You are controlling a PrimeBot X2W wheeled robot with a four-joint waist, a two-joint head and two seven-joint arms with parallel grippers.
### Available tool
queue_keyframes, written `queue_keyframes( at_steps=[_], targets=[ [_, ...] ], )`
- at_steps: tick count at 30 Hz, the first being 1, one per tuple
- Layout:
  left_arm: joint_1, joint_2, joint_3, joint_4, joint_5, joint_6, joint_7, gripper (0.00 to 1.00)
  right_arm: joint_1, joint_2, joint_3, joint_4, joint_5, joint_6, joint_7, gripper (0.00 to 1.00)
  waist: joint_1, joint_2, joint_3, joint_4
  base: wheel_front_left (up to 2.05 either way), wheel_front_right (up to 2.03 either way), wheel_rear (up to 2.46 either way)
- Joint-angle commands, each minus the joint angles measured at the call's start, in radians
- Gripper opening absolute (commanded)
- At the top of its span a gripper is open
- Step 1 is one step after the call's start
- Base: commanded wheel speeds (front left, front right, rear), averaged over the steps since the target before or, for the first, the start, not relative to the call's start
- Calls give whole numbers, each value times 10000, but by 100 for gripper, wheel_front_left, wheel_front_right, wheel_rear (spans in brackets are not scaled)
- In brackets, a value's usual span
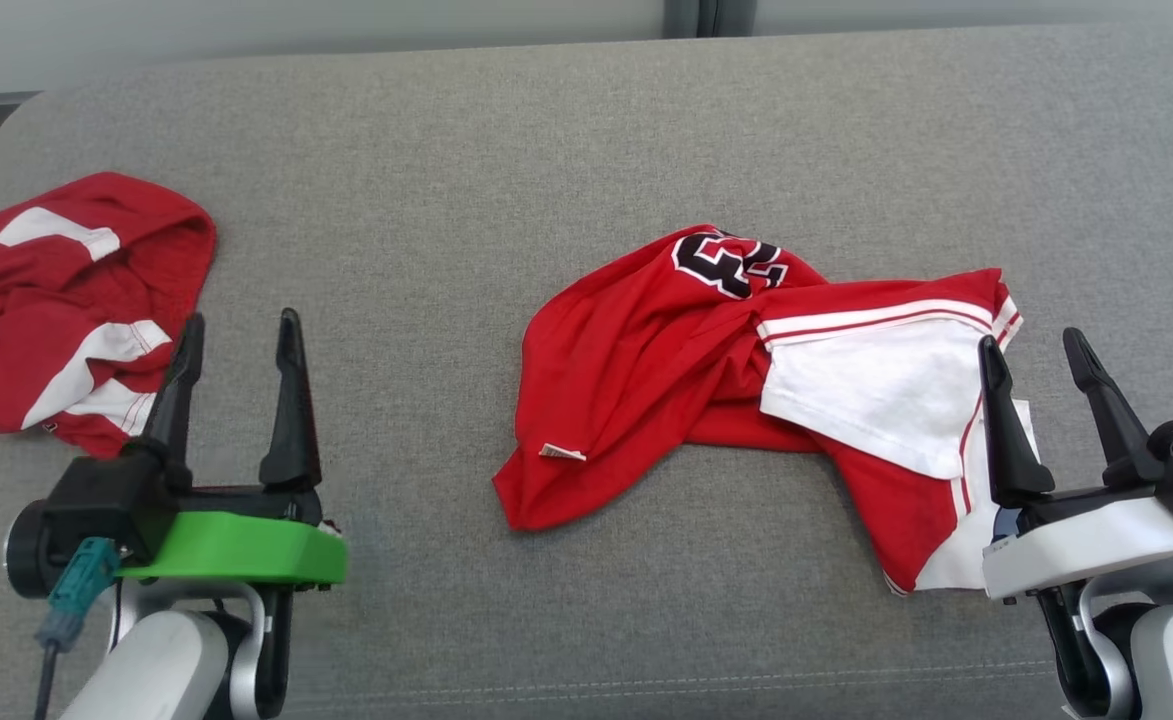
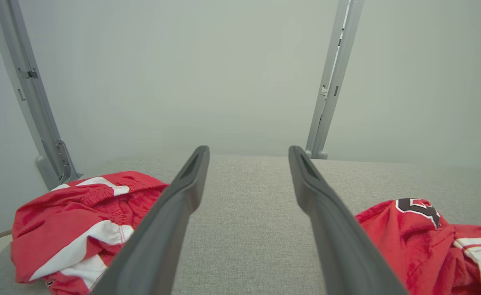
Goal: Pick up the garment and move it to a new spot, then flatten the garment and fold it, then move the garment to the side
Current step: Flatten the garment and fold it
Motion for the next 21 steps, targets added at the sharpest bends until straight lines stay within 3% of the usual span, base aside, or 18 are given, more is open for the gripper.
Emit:
queue_keyframes(
  at_steps=[1,11,21],
  targets=[
    [223,109,172,-24,-49,-25,-75,100,159,-4,25,53,-99,-10,-53,100,1,0,-242,-52,0,0,0],
    [1108,617,214,353,-55,-140,-62,100,505,-40,332,294,-165,-11,-52,100,1,0,-839,-139,0,0,0],
    [1776,578,355,492,-383,-192,-110,100,1021,58,403,354,-82,-11,57,100,1,0,-1313,-196,0,0,0]
  ],
)
